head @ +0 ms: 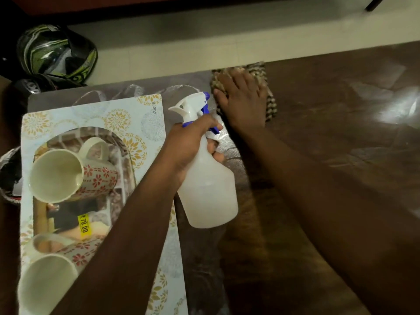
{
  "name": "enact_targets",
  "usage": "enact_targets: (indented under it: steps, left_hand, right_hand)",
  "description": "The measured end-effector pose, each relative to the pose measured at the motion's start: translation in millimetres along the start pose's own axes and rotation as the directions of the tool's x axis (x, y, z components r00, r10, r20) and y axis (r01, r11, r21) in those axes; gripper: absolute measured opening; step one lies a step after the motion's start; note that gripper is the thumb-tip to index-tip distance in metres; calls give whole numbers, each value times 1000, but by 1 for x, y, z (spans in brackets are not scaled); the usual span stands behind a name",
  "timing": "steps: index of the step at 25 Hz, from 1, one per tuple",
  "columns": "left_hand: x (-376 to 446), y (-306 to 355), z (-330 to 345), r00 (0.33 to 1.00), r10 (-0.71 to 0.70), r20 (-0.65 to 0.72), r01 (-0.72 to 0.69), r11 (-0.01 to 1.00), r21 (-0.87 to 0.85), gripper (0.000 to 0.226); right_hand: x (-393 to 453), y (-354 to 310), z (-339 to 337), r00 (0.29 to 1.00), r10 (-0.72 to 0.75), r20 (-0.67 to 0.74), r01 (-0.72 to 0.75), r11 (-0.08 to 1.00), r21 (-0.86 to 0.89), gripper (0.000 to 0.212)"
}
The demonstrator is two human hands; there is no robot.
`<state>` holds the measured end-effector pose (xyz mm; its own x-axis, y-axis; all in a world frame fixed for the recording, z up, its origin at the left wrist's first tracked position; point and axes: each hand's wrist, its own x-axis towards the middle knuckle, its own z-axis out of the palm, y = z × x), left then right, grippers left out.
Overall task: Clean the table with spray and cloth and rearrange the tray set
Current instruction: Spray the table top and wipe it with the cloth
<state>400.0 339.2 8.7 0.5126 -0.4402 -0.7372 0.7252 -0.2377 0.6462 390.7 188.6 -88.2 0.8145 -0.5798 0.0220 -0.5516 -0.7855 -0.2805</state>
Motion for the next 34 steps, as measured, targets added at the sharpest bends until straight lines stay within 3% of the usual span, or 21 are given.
enact_targets:
  steps: [2,3,6,8,10,12,13,16,17,20,22,28,31,34]
  left_hand:
    - [-2,0,1,1000,2,-7,-2,1000,17,36]
    - [-3,1,0,1000,-11,-2,11,1000,19,36]
    - [-6,11,-15,1000,1,-29,-1,1000,20,36]
    - [-3,14,-25,999,26,-45,-24,998,60,35]
    - [1,10,-30,998,38,-59,-33,996,81,36]
    - [-3,8,-32,998,33,-61,-28,996,88,36]
    - [-6,7,-33,999,20,-51,-16,996,89,36]
    - [-15,10,-47,997,23,-78,-16,996,88,35]
    - [-16,12,-50,996,27,-87,-20,997,79,35]
    - [-15,10,-64,991,31,-128,-22,997,71,35]
    - [-19,8,-69,993,11,-116,-3,998,68,35]
    - [-21,4,-82,995,33,-96,-26,997,68,38]
    - [-26,-4,-86,995,12,-94,-7,999,51,41]
    - [-40,-10,-81,996,-7,-84,11,999,49,34]
  right_hand:
    - [-20,4,10,975,-217,44,218,976,-17,48]
    - [-26,19,7,974,-225,40,227,973,-40,45]
    - [7,38,-8,990,140,-25,-139,990,37,45]
    - [25,10,-2,978,201,-52,-200,979,28,46]
    - [18,-18,6,1000,6,-20,-6,1000,24,46]
    - [-10,-16,15,975,-215,48,215,977,18,45]
    - [-13,-6,13,968,-242,66,243,970,6,45]
    - [20,-20,6,999,13,35,-16,997,76,46]
    - [26,-36,10,999,37,38,-40,997,69,46]
    - [8,-80,20,974,-217,68,212,975,70,43]
    - [-12,-75,24,944,-319,86,313,947,76,41]
    - [33,-93,25,973,-199,115,197,980,27,43]
    - [-15,-90,25,965,-225,138,215,973,81,46]
    - [-94,-62,19,924,-374,79,369,927,69,48]
